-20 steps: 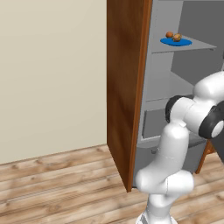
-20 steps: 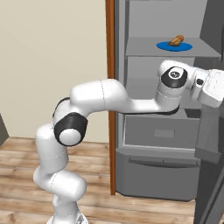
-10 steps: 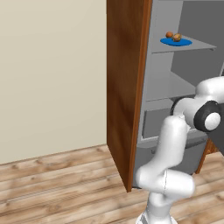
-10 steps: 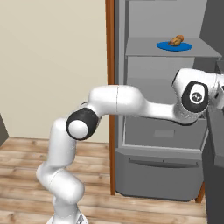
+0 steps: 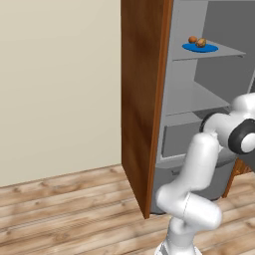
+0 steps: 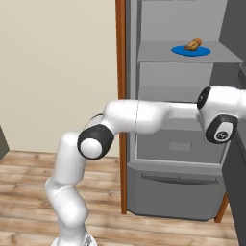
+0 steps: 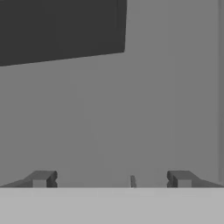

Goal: Retrieve the chicken drumstick from the fridge and place it on the saucepan with marinade on the stove.

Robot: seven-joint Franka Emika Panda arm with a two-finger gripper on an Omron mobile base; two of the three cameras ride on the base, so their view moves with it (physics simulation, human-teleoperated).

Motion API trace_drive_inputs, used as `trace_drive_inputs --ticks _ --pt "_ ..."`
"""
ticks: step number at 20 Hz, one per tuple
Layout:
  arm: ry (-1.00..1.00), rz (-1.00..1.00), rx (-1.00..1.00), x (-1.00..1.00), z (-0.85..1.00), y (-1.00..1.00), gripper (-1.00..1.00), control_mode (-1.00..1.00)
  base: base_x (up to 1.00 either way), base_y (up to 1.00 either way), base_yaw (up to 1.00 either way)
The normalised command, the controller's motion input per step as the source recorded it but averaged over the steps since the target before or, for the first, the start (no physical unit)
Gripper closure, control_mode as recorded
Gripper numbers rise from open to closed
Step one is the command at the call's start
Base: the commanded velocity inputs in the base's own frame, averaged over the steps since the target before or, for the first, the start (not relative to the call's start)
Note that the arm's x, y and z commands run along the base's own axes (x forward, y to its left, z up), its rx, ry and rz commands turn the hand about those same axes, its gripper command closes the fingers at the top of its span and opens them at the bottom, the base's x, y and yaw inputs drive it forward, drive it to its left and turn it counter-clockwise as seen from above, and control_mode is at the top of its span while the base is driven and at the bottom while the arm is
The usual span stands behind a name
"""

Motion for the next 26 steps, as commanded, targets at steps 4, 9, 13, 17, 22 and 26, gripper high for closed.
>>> trace_drive_inputs --ticks 4,9,13,17,22,26 --pt "0.00 0.00 -0.02 -0.60 0.17 0.91 -1.00 -1.00 0.00 0.00 0.00" --pt "0.00 0.00 -0.06 -0.29 0.38 1.00 -1.00 -1.00 0.00 0.00 0.00" --pt "0.00 0.00 -0.04 0.00 0.48 0.99 -1.00 -1.00 0.00 0.00 0.00" --pt "0.00 0.00 0.00 0.02 0.73 0.92 -1.00 -1.00 0.00 0.00 0.00" --pt "0.14 0.02 0.00 0.00 0.73 0.98 -1.00 -1.00 0.00 0.00 0.00" --pt "0.25 0.06 0.00 0.00 0.69 1.00 -1.00 -1.00 0.00 0.00 0.00"
